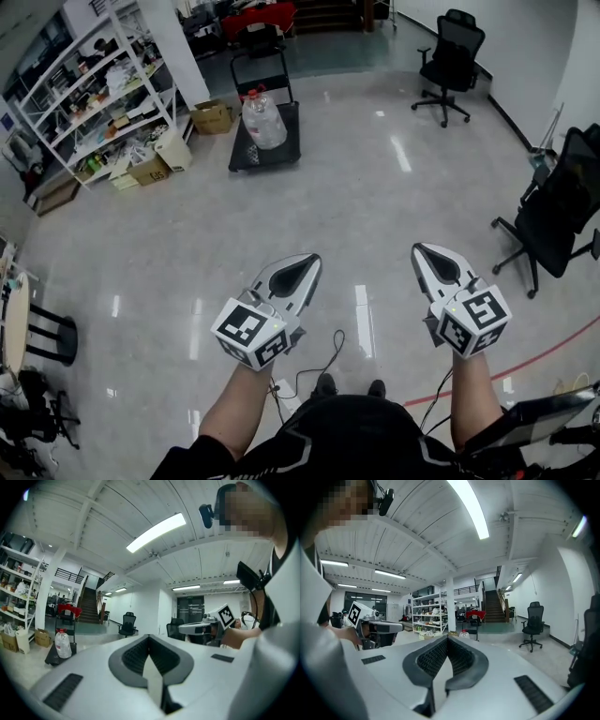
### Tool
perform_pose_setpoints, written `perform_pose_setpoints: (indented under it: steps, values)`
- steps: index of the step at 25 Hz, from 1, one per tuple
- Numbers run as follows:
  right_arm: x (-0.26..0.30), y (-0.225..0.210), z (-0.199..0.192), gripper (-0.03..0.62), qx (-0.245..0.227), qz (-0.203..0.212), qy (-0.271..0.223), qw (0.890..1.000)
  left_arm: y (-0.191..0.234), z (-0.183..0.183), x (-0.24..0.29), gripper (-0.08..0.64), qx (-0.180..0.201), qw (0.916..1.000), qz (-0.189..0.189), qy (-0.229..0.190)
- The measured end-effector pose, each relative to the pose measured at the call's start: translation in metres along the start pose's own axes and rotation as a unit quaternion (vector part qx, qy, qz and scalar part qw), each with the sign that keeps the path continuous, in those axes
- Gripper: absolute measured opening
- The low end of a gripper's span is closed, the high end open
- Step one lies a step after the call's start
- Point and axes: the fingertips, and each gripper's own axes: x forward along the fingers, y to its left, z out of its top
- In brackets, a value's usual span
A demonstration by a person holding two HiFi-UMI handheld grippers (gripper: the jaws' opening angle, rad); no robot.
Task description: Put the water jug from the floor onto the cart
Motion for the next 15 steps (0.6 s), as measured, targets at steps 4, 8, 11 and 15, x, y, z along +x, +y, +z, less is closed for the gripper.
perform_pose_setpoints:
  steps: [4,8,11,15]
  values:
    - [-0.016,-0.007,0.013,0.002,-0.003,0.002,-0.016,1.0,-0.02,0.01,0.006,0.002,0.011,0.9999,0.0,-0.004]
    - [-0.029,-0.012,0.015,0.002,-0.011,0.012,-0.021,1.0,-0.036,0.012,0.015,0.002,0.017,0.9998,0.006,-0.003]
    - [-0.041,-0.025,0.016,0.002,-0.011,0.013,-0.02,1.0,-0.051,0.017,0.025,0.002,0.022,0.9997,0.012,-0.004]
    - [-0.047,-0.03,0.012,0.002,-0.009,0.011,-0.015,1.0,-0.053,0.018,0.024,0.002,0.011,0.9996,0.024,-0.009]
